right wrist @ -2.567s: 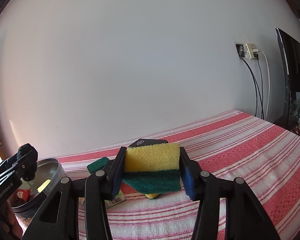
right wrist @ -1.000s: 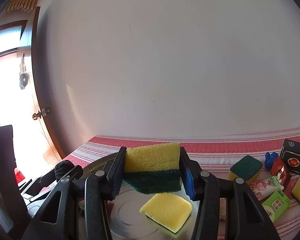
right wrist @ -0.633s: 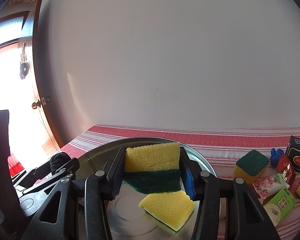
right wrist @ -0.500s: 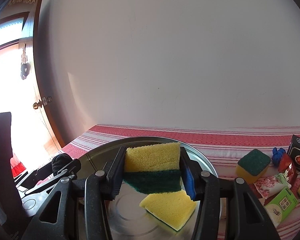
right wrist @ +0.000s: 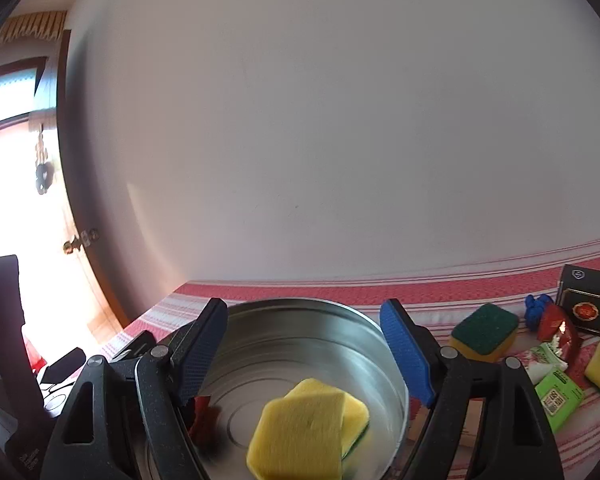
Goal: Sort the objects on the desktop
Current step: 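Carry the yarn ball and sponge over the tin and release both inside, then withdraw both tools from the tin toward the remaining objects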
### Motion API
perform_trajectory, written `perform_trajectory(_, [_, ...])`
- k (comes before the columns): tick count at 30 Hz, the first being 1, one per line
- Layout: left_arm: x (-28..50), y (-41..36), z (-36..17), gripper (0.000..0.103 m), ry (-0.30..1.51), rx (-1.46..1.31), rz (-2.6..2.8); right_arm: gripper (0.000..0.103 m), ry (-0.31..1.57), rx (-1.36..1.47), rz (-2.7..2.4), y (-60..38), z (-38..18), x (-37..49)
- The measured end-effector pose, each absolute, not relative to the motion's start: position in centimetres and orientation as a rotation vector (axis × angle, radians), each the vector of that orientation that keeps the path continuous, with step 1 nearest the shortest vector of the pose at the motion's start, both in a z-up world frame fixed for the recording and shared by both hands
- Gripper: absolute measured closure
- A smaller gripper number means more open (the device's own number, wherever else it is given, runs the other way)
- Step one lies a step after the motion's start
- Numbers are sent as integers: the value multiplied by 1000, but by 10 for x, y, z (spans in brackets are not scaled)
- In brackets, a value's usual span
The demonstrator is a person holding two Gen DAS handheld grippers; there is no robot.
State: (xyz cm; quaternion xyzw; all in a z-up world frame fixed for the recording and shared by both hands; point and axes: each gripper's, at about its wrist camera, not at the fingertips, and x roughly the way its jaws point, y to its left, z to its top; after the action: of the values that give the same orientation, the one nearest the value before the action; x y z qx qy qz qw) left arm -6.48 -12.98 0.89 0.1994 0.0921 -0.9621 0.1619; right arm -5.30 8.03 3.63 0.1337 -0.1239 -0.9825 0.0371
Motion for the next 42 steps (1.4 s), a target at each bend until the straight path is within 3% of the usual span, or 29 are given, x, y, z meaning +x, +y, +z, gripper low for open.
perform_trajectory(3, [-53,-140,14,1,317,436,-2678,6,-483,302,-3102,100,39,-36])
perform_trajectory(8, [-49,-145,14,1,382,355,-2689,4,-491,254,-3205,112,40,-29])
perform_trajectory(14, [-46,-113,14,1,232,300,-2786,4,-508,264,-3251,128,39,-19])
perform_trajectory(21, [-28,-77,16,1,64,175,-2875,4,-434,365,-3308,131,29,-24])
perform_trajectory(28, [-17,-70,17,1,80,144,-2945,4,-281,390,-3396,149,25,-11])
perform_trajectory(42, [10,-27,16,1,-58,21,-3163,4,-132,512,-3467,213,14,7])
